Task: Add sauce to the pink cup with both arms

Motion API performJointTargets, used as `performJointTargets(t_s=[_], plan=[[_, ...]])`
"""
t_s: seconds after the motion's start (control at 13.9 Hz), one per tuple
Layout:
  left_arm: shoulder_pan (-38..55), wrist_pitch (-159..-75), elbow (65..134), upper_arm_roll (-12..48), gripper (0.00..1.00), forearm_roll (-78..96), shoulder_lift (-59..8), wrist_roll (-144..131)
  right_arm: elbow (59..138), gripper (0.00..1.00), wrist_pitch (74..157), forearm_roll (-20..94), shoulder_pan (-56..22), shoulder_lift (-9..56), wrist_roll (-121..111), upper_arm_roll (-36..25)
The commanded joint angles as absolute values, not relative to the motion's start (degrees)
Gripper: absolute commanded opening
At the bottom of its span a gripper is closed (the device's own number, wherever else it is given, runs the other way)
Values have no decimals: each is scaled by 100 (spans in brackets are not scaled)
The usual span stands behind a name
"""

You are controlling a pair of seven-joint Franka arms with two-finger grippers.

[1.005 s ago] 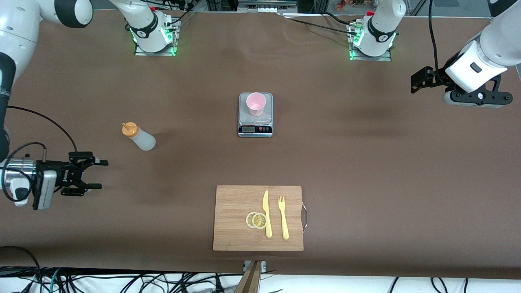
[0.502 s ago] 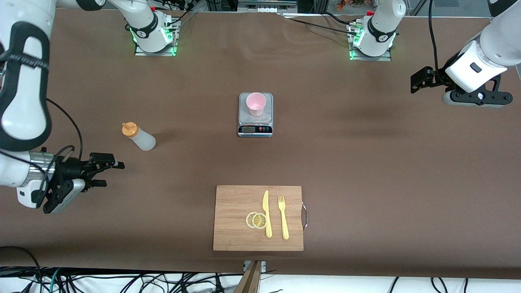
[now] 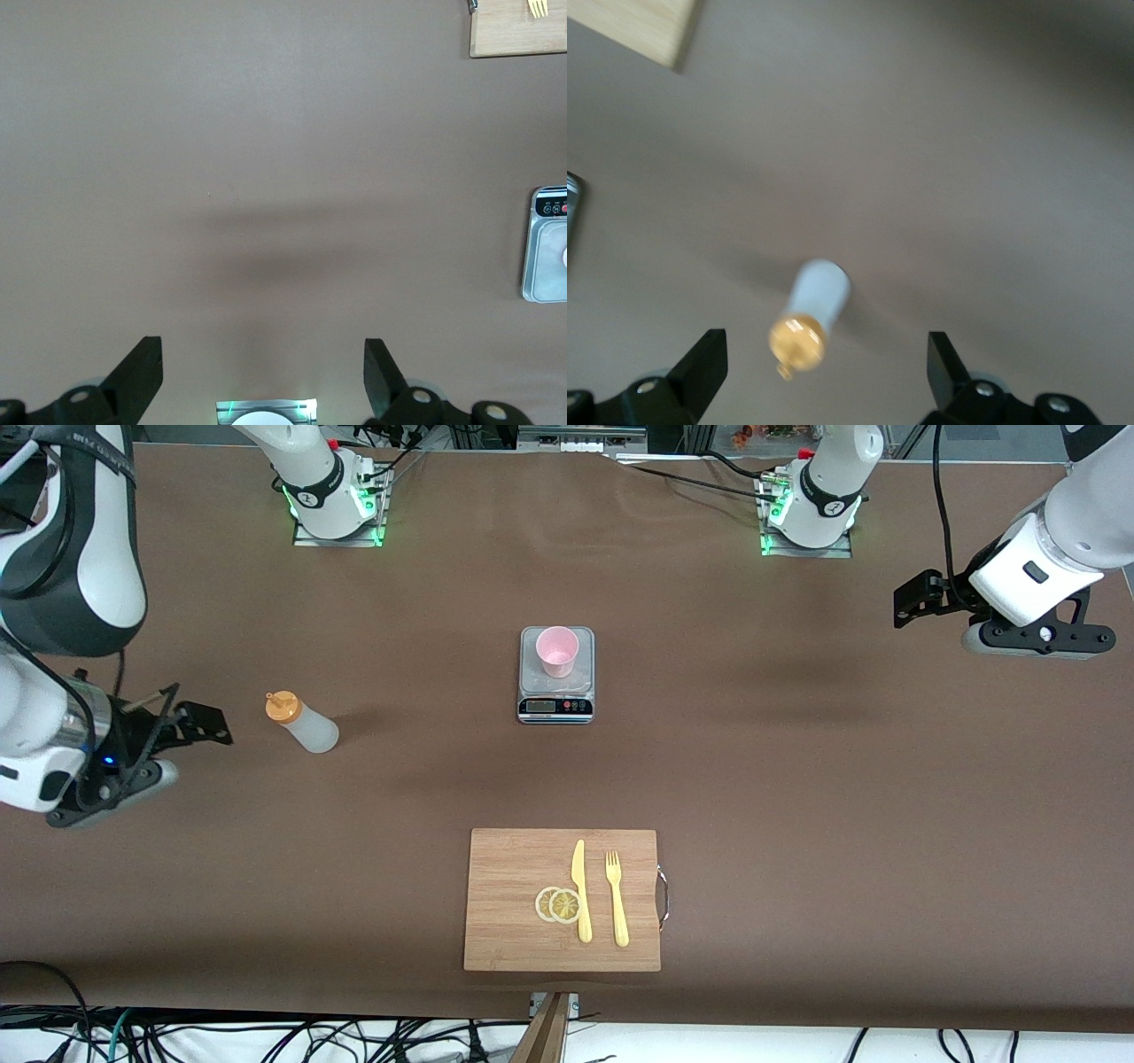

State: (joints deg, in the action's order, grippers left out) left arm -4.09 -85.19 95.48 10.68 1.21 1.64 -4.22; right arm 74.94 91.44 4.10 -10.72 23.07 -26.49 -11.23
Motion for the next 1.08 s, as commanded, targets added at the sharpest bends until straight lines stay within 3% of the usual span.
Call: performJointTargets(t_s=[0.0,0.5,1.0], plan=[[-387,-8376,9352,1081,100,70,62,-369,7972,100,9342,-34,-1029,1829,-2698,-1063],[-396,-8367,9352,1081,100,70,62,-334,8498,100,9905,35,-501,1134,-2610,-1055],[-396,-8367,9352,1081,100,70,70,-334,9149,100,9844,35,-290,747,-1110,-765]])
